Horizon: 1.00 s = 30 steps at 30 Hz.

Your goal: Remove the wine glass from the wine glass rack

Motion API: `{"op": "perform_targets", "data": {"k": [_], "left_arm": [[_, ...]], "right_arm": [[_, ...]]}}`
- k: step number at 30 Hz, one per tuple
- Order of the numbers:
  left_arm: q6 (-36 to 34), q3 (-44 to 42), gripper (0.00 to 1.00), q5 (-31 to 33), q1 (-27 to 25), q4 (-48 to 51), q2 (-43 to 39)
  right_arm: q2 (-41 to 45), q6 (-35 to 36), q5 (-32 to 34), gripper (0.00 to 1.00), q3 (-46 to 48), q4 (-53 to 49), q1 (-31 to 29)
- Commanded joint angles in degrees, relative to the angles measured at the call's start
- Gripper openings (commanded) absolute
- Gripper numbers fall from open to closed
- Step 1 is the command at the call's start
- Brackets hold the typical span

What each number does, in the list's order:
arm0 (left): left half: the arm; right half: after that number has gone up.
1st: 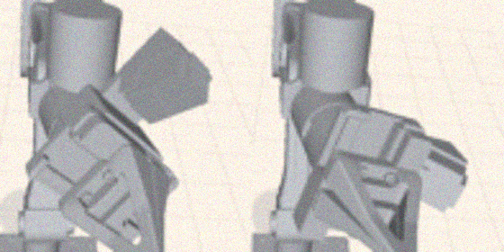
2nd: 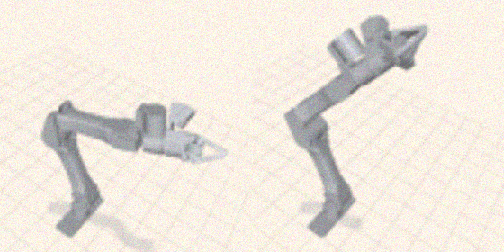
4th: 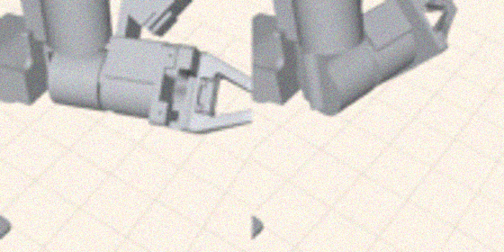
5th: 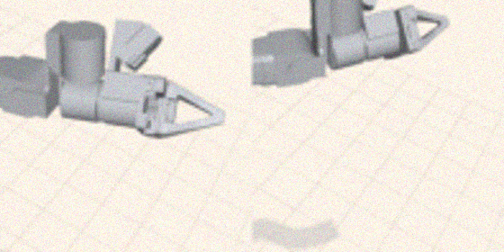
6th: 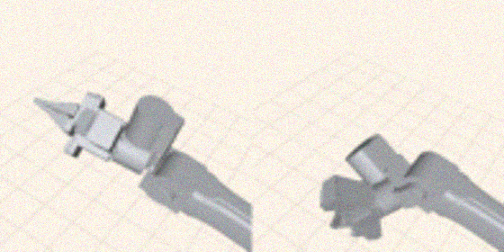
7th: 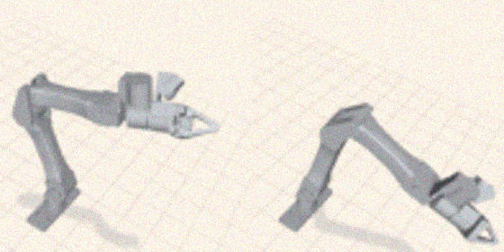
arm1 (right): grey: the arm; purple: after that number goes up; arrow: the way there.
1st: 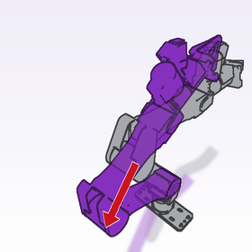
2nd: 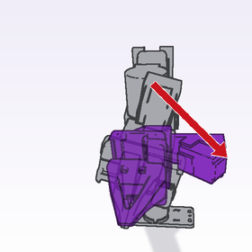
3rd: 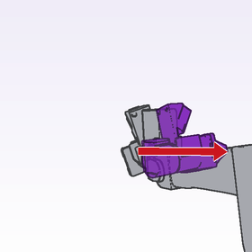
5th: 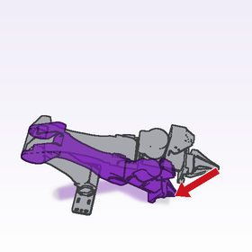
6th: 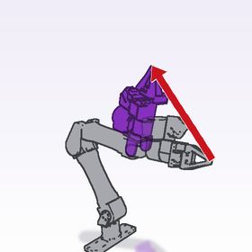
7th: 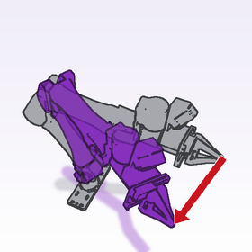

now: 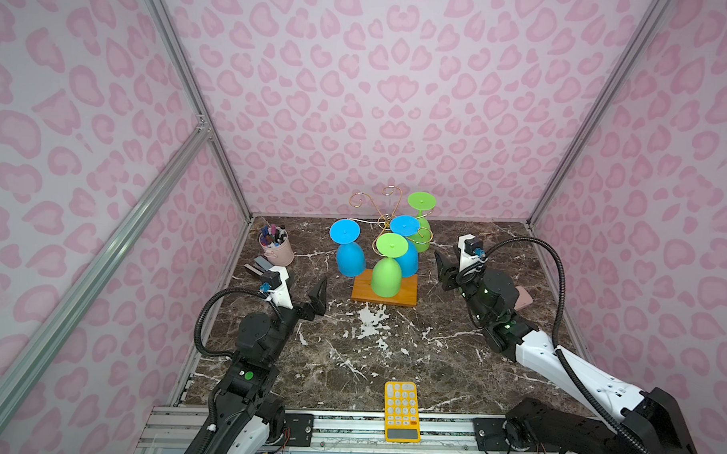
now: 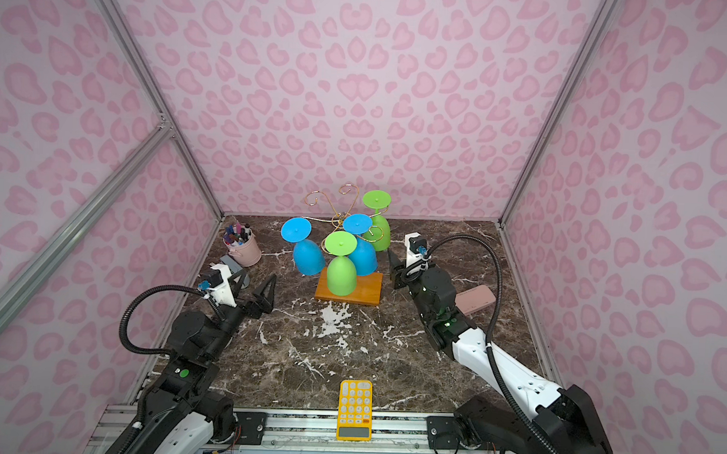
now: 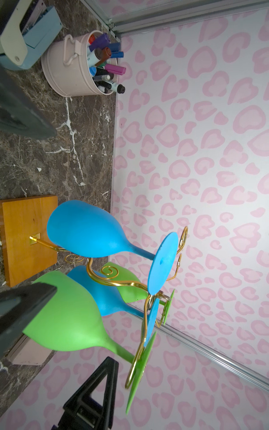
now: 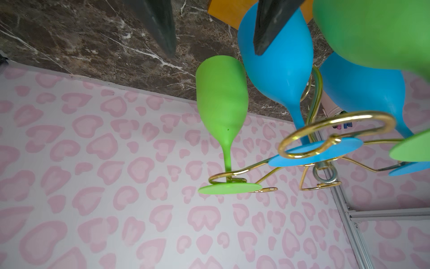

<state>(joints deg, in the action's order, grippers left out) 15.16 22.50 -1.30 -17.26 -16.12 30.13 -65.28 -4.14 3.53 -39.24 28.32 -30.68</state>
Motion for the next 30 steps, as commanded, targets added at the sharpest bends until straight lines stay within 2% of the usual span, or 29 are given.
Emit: {"op": "perform_targets", "data": {"k": [1,7,13,19,30], "left_arm": [[-0.6,1.3,0.97,-0.7,0.0,-0.7,-0.2],[-2.2,3.2,0.97,-0.9,0.0,1.0,0.0],[-4.4,6.2,0.97,-1.8,0.0,3.3,0.5],[-6.1,7.5,0.97,-2.4,0.0,3.4,0.3],[-7.4,9.0,0.97,-5.3,0.0,3.7,-1.1]], "right_arm": [[-0.5,-3.2,-8.1,0.58,0.6,0.8,2.0],[-4.8,-6.4,-15.7,0.65,0.5,1.1,6.1],[-7.8,-4.5,-20.4,0.72,0.3,5.0,6.3],[-11.6,-3.2,-24.5,0.7,-0.3,13.3,6.2],[-14.0,-2.2,-27.8,0.69,-4.4,14.4,5.8]]}}
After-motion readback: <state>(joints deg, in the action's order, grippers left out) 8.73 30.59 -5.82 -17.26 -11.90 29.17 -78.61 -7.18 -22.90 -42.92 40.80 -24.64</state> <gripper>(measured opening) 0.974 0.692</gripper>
